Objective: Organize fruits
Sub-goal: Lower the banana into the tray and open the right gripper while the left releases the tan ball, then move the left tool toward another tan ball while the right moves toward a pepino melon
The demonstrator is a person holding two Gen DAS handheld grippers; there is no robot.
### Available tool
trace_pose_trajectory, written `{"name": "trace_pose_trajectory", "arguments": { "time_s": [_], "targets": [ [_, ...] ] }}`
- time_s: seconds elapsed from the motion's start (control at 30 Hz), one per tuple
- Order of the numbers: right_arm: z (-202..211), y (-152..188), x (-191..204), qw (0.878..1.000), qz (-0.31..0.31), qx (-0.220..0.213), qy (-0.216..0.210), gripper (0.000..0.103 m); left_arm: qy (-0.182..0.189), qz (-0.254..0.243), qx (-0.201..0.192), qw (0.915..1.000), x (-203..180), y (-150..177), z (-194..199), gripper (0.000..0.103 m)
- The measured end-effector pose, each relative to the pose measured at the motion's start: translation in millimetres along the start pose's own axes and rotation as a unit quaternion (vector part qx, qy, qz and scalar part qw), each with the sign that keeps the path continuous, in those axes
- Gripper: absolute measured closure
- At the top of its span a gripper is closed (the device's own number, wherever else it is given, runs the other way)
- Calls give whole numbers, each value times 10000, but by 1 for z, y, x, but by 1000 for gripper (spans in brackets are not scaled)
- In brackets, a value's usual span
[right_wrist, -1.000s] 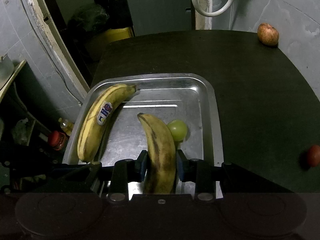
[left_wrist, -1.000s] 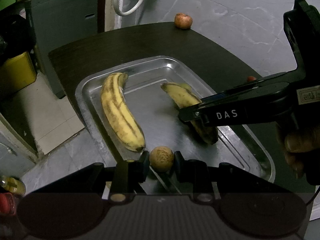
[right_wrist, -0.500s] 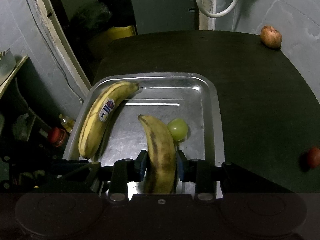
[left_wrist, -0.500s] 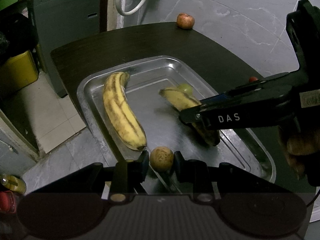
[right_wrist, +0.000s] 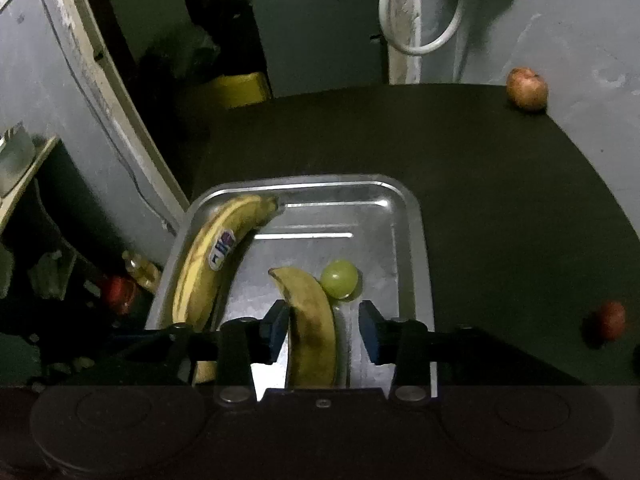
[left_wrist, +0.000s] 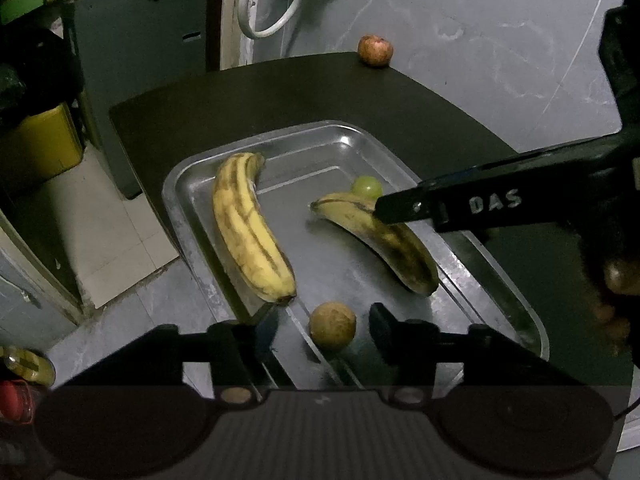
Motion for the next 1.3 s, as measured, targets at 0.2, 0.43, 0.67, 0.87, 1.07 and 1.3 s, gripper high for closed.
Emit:
{"name": "trace_pose_trajectory", "arguments": {
  "time_s": [0.2,0.43,0.67,0.87,1.07,1.3],
  "targets": [
    [28,-1,-7,9995,-201,-242,27,39,17,-36,-69,10000,-5,-2,7,36],
    [82,8,-26,9960,-625,-635,88,23,46,-88,-195,9998,-15,-4,25,23],
    [144,42,-69,9854,-1349,-978,355,12,201,-173,-360,9990,-33,-10,44,13],
    [191,81,-104,9717,-1853,-1242,779,10,441,-583,-461,9963,-67,-18,56,9],
    [233,117,-131,9541,-2298,-1519,1178,8,686,-1185,-512,9893,-111,-24,56,7],
    [255,142,-148,9378,-2675,-1625,1503,8,916,-1660,-469,9807,-145,-35,45,7]
  ]
}}
Point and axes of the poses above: each gripper's, at about its wrist camera, not at the fingertips, and z roughly against the way its jaws point, x to its left, y to its underside, the point moved 5 cm from there along -z, roughly the way its jaws point, and after that the axes turned 7 degrees about y, right-handed, at the moved point
